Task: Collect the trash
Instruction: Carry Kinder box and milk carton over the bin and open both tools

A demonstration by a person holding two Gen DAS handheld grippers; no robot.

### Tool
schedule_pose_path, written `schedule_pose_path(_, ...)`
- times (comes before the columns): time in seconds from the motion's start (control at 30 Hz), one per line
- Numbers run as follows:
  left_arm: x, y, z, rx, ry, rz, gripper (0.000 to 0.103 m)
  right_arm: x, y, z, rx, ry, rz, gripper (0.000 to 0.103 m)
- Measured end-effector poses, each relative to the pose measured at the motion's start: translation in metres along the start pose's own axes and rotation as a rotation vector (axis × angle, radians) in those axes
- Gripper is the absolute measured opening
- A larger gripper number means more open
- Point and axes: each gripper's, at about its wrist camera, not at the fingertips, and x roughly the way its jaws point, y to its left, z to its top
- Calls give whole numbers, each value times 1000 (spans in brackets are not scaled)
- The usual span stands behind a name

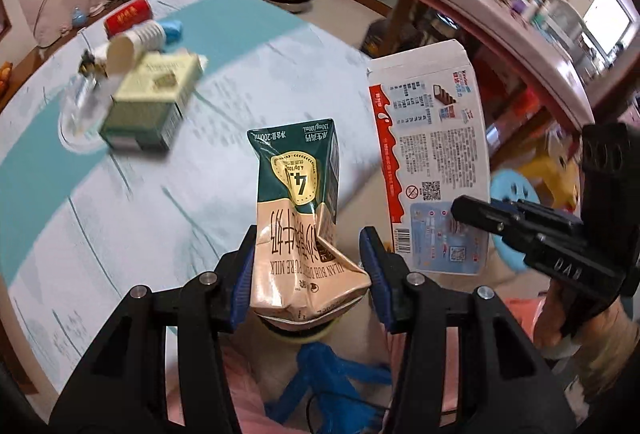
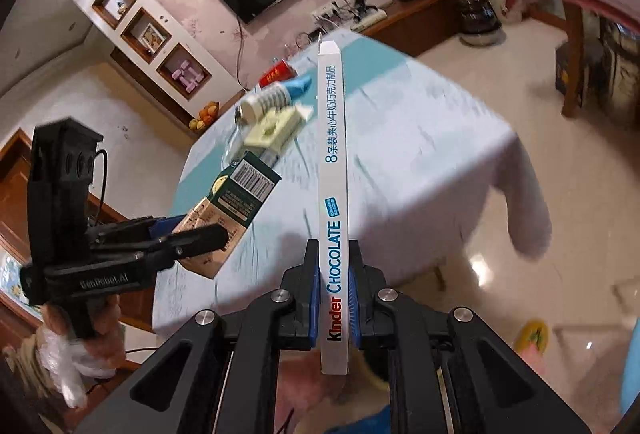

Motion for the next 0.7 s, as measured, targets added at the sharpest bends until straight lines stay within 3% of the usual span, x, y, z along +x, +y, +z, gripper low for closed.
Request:
schedule_pose_path(0.2,21,-23,-62,51,54,-26,46,-11,-18,-71,107,77,-6,11)
schedule_pose_path(0.33,46,-30,-94,58,133,-44,46,0,-35,-108,156,165,-35,11)
schedule_pose_path(0.5,96,-35,-128,79,249,-25,46,37,-65,-136,242,274,-72,11)
schedule_pose_path(0.7,164,-37,-154,165,305,63,46,104,-109,-168,370,410,-94,11)
